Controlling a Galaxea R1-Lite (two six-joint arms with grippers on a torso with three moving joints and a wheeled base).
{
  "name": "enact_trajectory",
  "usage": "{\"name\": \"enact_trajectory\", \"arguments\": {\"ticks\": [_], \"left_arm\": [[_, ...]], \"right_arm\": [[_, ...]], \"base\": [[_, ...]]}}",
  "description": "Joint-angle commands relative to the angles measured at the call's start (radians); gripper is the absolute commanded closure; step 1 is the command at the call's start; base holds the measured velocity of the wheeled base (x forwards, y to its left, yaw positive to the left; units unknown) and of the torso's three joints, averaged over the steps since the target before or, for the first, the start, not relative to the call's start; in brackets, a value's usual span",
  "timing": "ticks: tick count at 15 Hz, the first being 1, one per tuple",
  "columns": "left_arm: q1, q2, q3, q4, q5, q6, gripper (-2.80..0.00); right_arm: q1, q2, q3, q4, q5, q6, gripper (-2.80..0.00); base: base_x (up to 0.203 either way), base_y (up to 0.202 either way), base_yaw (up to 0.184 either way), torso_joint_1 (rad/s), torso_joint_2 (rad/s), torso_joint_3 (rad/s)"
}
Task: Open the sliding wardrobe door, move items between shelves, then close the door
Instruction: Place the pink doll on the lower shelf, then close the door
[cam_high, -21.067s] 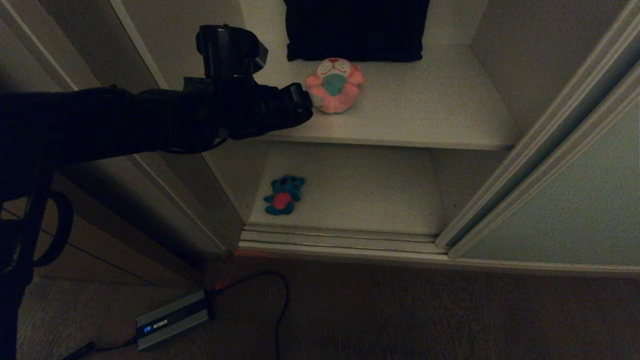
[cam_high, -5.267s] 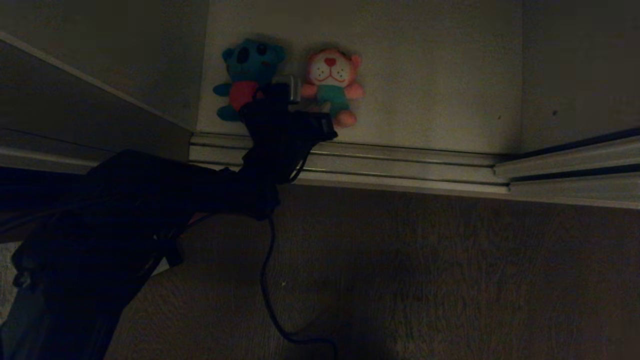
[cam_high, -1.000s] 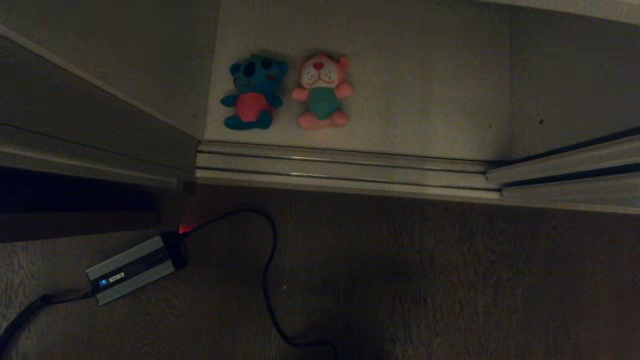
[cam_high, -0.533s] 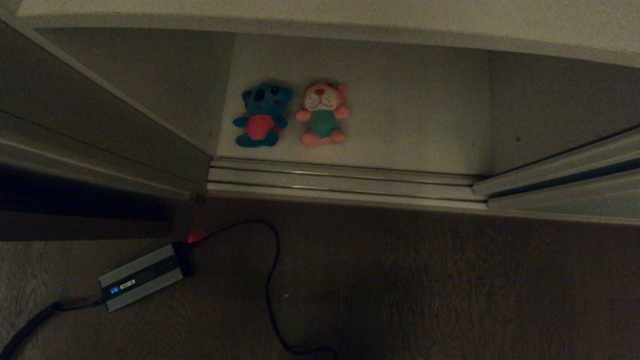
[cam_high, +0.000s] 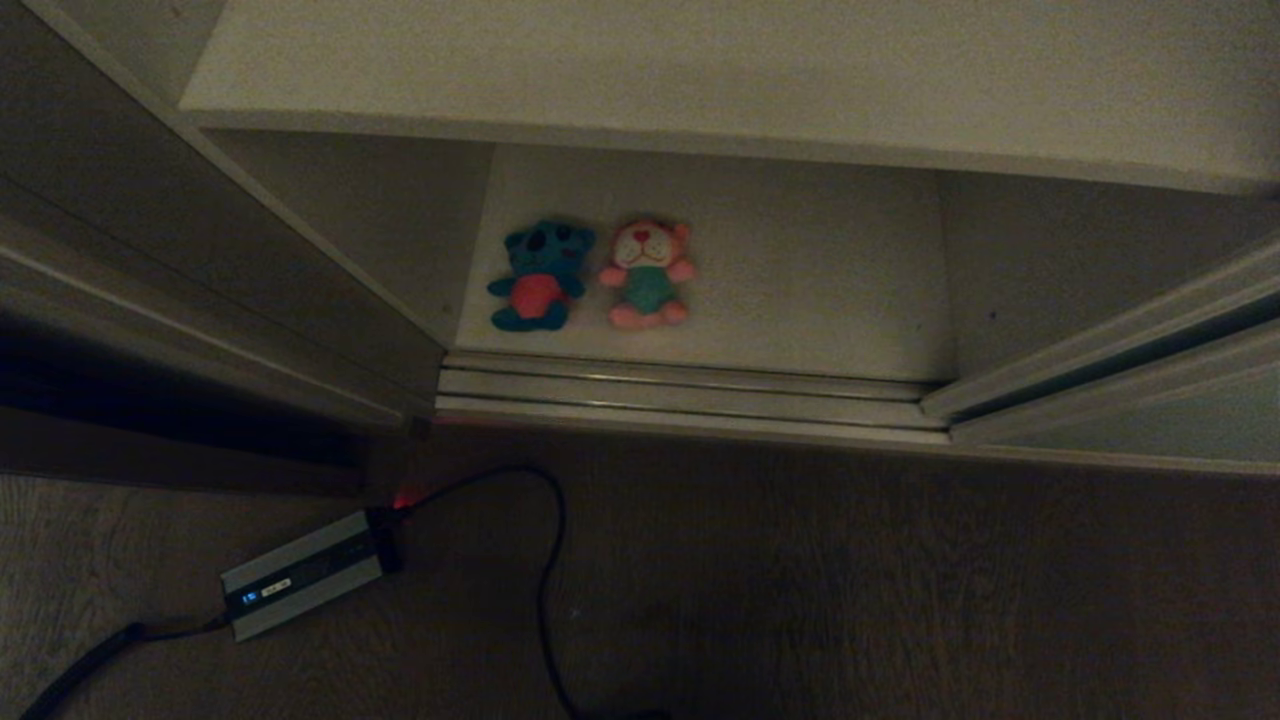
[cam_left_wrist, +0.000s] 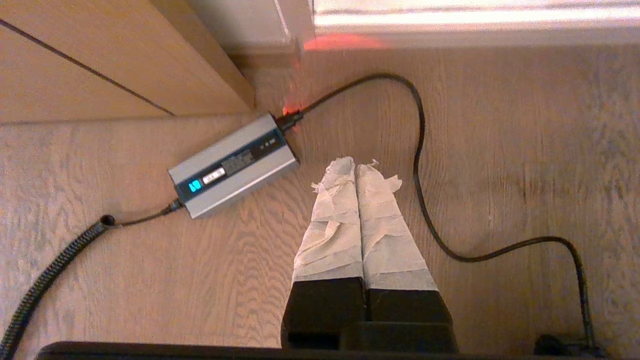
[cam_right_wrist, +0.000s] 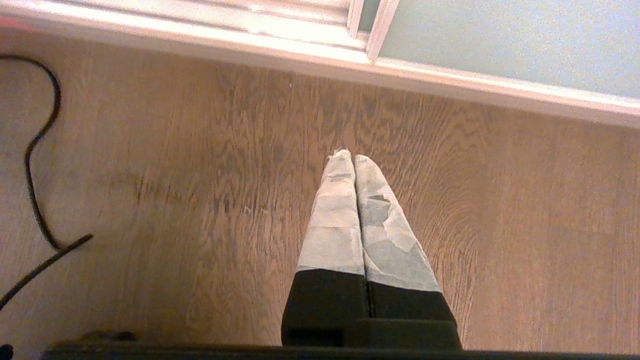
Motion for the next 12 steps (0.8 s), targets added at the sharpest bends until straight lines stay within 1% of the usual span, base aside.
{"name": "enact_trajectory", "arguments": {"ticks": [1, 12], "left_arm": [[0.000, 0.004, 0.000, 0.000, 0.000, 0.001, 0.00], [0.000, 0.002, 0.000, 0.000, 0.001, -0.010, 0.00]], "right_arm": [[0.000, -0.002, 0.005, 0.001, 0.000, 0.000, 0.00], [0.000, -0.002, 0.005, 0.000, 0.000, 0.000, 0.00]], "base": [[0.000, 0.000, 0.000, 0.001, 0.00, 0.206], [0.000, 0.000, 0.000, 0.001, 0.00, 0.205]]}}
